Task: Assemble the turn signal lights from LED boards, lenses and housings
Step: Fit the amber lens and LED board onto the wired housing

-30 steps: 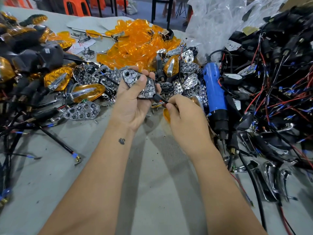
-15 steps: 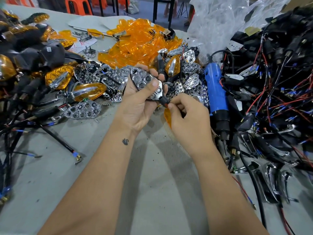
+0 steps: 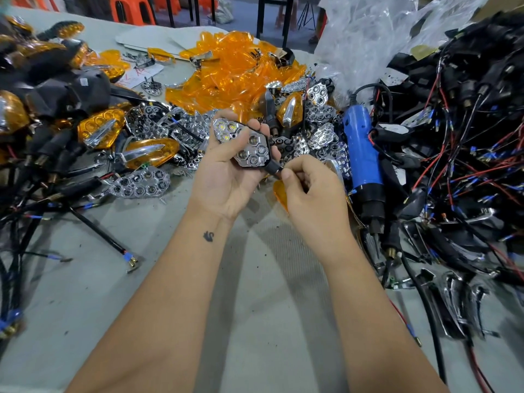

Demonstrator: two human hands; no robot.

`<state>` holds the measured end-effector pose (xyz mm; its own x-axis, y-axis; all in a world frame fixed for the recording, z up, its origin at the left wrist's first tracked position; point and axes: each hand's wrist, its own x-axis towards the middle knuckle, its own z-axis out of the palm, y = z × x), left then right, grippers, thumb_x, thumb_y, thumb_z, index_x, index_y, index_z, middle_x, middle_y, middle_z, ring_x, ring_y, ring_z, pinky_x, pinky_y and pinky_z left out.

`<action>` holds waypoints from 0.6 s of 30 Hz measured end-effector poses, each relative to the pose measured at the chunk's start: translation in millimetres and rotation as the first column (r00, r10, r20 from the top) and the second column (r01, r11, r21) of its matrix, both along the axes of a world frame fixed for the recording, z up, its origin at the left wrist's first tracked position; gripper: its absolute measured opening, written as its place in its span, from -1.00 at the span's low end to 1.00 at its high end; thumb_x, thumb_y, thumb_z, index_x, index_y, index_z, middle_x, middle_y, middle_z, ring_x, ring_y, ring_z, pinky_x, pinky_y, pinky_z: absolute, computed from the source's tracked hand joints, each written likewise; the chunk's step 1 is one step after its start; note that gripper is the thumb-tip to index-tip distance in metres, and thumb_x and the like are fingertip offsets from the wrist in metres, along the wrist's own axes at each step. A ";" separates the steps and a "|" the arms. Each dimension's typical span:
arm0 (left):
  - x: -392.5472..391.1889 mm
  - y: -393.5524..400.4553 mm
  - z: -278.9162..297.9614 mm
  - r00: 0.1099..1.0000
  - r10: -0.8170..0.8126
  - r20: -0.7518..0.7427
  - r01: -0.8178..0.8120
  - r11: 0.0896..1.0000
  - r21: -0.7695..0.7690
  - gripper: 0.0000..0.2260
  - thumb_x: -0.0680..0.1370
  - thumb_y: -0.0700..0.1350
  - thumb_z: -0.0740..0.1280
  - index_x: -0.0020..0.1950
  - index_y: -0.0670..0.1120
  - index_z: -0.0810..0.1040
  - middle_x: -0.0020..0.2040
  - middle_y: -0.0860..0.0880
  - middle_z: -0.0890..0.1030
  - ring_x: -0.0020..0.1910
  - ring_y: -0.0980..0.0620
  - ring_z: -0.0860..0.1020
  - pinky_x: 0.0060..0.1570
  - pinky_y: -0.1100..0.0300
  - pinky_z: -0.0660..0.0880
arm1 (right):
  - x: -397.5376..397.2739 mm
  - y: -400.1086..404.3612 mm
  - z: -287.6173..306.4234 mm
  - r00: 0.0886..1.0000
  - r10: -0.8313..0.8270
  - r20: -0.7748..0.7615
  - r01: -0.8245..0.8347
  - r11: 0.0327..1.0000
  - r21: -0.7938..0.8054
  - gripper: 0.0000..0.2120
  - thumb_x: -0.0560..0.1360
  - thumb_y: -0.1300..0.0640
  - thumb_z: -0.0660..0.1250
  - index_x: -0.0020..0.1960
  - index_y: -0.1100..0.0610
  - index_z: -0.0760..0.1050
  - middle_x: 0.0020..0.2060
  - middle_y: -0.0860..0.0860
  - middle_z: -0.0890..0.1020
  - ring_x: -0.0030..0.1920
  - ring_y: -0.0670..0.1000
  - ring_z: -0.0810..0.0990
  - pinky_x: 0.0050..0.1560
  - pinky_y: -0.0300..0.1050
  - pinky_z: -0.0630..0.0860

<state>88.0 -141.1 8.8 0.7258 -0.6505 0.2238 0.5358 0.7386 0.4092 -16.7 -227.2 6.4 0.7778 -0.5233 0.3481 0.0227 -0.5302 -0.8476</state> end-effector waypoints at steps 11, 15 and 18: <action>8.8 6.3 -5.9 0.993 0.043 0.109 -0.056 0.991 0.118 -0.71 0.55 -0.41 0.17 0.13 -0.07 0.44 -0.09 -0.09 0.56 -0.11 -0.03 0.61 -0.23 0.06 0.60 | -2.4 0.7 4.0 0.988 0.114 -0.104 -0.110 0.993 0.044 -0.81 0.55 0.21 0.36 -0.22 0.05 0.60 -0.36 -0.02 0.62 -0.29 0.12 0.59 -0.18 0.16 0.58; 13.0 10.7 -8.7 0.986 0.008 0.169 -0.034 0.988 0.150 -0.67 0.56 -0.44 0.17 0.17 -0.06 0.44 -0.08 -0.08 0.56 -0.10 -0.02 0.58 -0.25 0.07 0.58 | 0.4 1.1 -1.2 0.979 0.117 -0.168 -0.116 0.993 0.013 -0.85 0.55 0.18 0.36 -0.18 0.06 0.61 -0.41 -0.23 0.58 -0.36 -0.15 0.52 -0.20 0.07 0.57; 15.2 13.4 -10.1 0.982 -0.023 0.186 -0.010 0.984 0.178 -0.63 0.53 -0.44 0.19 0.20 -0.06 0.46 -0.10 -0.08 0.58 -0.12 -0.03 0.59 -0.26 0.07 0.58 | 0.3 0.6 -1.6 0.966 0.103 -0.236 -0.126 0.988 -0.084 -0.87 0.54 0.13 0.37 -0.18 0.05 0.62 -0.40 -0.37 0.52 -0.31 -0.25 0.52 -0.23 -0.11 0.46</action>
<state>103.2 -127.7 -1.4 0.6777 -0.6966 0.2353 0.4421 0.6418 0.6266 -16.5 -226.5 4.7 0.8958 -0.3980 0.1978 -0.1012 -0.6161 -0.7812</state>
